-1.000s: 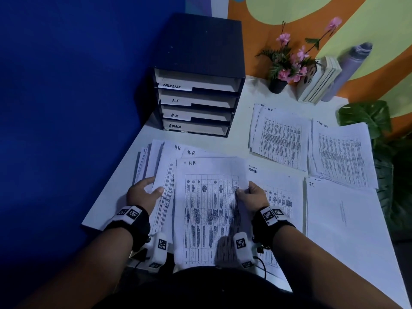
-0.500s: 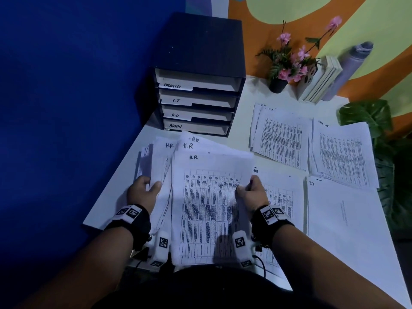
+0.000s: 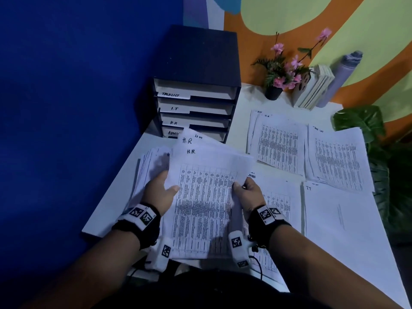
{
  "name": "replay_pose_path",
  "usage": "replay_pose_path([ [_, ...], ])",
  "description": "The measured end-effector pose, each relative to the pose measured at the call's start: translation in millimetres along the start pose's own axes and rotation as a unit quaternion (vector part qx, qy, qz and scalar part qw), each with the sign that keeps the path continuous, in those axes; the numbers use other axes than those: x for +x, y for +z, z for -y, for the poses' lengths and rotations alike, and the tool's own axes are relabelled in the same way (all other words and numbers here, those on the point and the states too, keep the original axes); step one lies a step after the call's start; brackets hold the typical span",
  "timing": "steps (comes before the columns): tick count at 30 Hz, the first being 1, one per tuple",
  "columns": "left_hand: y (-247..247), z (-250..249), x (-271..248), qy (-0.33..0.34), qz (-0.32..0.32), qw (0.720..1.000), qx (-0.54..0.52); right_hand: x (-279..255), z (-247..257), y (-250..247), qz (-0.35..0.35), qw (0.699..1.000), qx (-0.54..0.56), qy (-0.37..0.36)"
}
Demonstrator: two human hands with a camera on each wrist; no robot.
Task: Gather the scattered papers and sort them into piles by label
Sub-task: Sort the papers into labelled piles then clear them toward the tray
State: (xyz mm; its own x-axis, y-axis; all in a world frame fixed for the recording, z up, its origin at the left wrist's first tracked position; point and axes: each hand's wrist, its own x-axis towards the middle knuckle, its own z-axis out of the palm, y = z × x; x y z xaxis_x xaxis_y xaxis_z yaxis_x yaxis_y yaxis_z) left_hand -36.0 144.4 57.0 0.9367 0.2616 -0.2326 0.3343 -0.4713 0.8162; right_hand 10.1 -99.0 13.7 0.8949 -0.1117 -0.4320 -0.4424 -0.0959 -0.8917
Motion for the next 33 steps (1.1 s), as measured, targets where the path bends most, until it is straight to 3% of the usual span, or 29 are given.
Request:
replay_pose_path([
  [5, -16, -43, 3, 0.104, -0.082, 0.988, -0.079, -13, 52, 0, 0.01, 0.997, 0.05, -0.051],
  [9, -30, -63, 5, 0.125, -0.139, 0.954, -0.236, -32, 98, 10, 0.021, 0.979, 0.047, -0.199],
  [13, -39, -63, 3, 0.141, -0.132, 0.919, -0.344, -46, 107, 21, 0.054, 0.95, 0.061, -0.3],
  [16, -31, -49, 1, 0.058, -0.141, 0.923, -0.354, -52, 89, 25, 0.086, 0.964, -0.021, -0.25],
  [21, -11, -31, 6, -0.053, -0.132, 0.962, -0.232, -43, 66, 25, 0.101, 0.975, -0.105, -0.17],
  [25, -6, -32, 19, -0.03, -0.177, 0.943, -0.279, -29, 58, 10, 0.103, 0.969, -0.167, -0.15],
  [28, 0, -41, 26, -0.009, -0.162, 0.932, -0.323, -16, 46, -11, 0.087, 0.975, -0.161, -0.124],
  [31, 15, -42, 32, -0.019, -0.127, 0.931, -0.342, -6, 35, -37, 0.009, 0.995, -0.076, -0.067],
  [33, 28, -34, 35, -0.038, -0.111, 0.945, -0.304, 6, 22, -64, -0.057, 0.995, -0.067, -0.043],
])
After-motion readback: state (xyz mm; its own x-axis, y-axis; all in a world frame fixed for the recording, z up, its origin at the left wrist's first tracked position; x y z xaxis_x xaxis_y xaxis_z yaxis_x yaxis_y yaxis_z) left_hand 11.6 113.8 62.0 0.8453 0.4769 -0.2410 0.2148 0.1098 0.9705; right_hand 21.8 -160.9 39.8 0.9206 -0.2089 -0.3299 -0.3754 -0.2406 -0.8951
